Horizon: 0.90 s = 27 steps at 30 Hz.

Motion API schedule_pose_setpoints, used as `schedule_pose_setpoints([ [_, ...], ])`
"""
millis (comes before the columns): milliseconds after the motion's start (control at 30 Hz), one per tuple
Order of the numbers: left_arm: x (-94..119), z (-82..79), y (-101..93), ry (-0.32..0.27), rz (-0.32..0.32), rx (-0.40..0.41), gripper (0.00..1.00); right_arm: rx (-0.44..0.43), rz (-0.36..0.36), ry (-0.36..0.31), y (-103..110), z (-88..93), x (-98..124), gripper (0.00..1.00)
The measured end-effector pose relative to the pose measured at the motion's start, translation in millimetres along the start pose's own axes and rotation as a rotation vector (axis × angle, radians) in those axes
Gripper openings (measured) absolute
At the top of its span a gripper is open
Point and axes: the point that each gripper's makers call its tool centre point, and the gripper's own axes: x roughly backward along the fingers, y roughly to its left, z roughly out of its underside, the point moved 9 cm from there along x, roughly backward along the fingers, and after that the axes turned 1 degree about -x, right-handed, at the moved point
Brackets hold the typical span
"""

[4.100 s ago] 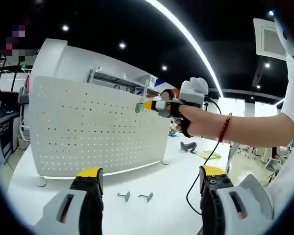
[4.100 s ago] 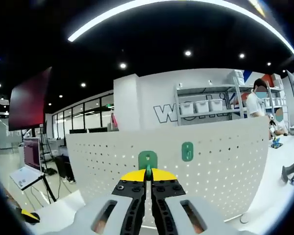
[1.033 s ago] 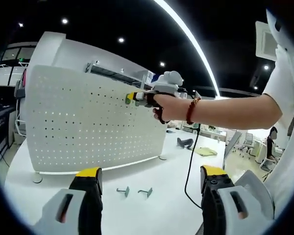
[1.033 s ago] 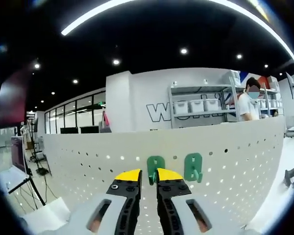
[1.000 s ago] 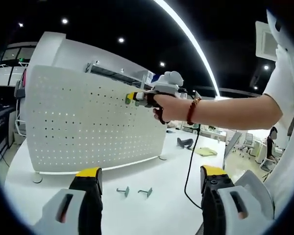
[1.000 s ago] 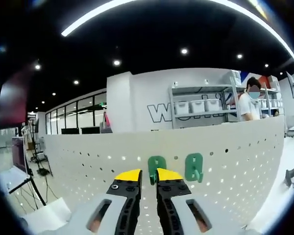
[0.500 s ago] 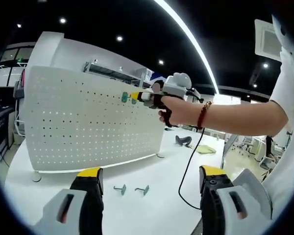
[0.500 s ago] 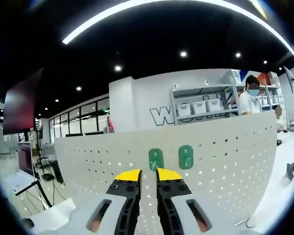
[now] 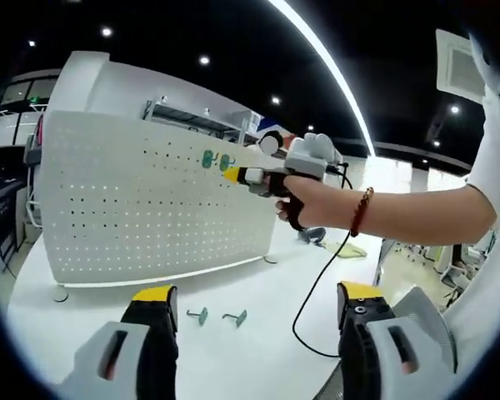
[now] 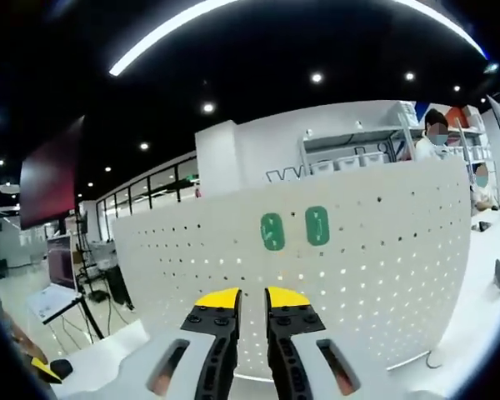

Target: Insert the hook assembly into the mounting plate slot until the hook locks in place.

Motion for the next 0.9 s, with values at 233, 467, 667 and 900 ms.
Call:
schedule_pose_setpoints([
  [233,-2.3,1.4,-8.6,0.012,0.002,-0.004,0.79,-0.014,-0.045,0.051,-4.3,21.2,17.2,0.10],
  [467,-2.7,5.9,-17.9,0.030,-0.007,-0.001,0.79,-0.027,-0.058,0.098,-11.8,41.0,30.7,0.10],
  [667,-0.1,9.8,-22.8,0.036,-0.022,0.009,0.78,-0.052,-0.066,0.147,-9.5,62.8,38.4,0.10],
  [900,1.7,11.7,-21.7,0.033,-0.046,0.019,0.78,-0.073,-0.083,0.220,-1.9,89.9,40.2,0.10],
])
